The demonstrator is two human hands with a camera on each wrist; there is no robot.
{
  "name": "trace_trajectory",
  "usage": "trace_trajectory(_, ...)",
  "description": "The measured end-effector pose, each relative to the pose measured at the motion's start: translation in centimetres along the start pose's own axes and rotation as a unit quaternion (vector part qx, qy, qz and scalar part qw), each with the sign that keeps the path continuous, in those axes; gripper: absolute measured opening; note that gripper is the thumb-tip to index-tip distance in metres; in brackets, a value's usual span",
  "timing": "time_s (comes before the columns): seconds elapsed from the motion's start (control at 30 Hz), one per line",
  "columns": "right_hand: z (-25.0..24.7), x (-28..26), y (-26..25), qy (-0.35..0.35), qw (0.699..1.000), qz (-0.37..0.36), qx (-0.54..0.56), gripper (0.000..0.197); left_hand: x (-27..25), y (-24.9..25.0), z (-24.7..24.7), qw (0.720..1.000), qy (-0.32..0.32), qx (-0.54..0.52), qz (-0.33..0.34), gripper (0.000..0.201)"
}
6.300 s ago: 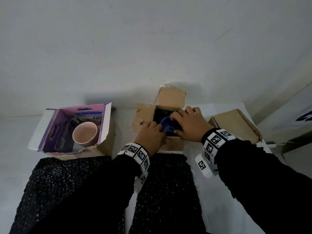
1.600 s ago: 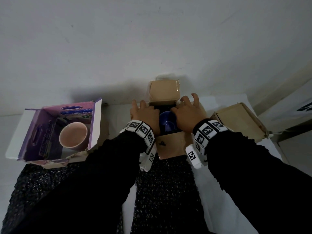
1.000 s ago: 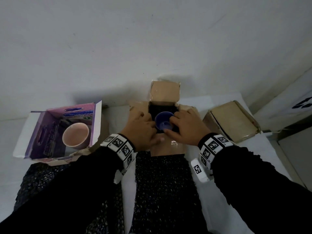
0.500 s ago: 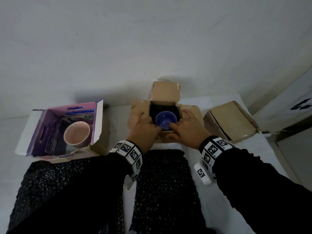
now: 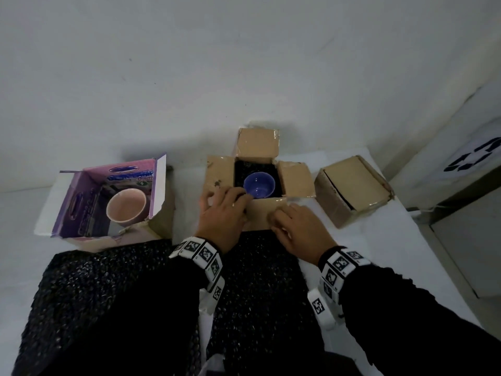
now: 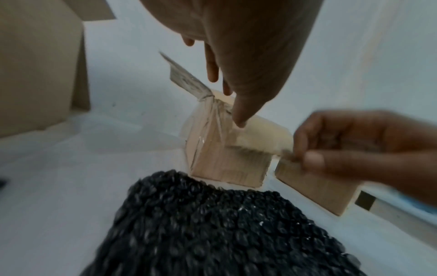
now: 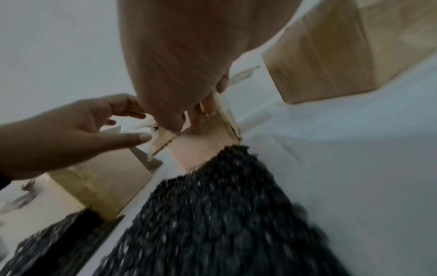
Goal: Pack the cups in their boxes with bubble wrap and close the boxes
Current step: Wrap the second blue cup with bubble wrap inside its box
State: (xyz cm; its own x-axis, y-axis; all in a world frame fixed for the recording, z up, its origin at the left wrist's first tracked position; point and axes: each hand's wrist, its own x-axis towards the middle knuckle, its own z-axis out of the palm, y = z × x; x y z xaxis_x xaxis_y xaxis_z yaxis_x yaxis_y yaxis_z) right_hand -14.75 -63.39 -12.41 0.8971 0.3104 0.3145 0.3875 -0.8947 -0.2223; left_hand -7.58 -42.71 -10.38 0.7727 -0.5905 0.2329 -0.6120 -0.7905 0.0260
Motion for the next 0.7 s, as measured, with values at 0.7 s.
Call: trace_trajectory(0.7,-3.2,-4.5,-4.8,-0.064,0.881,0.278,0.378,0.062,-8.3,0.8,-1.7,0.869,-0.043,-0.451,-0.197,0.074)
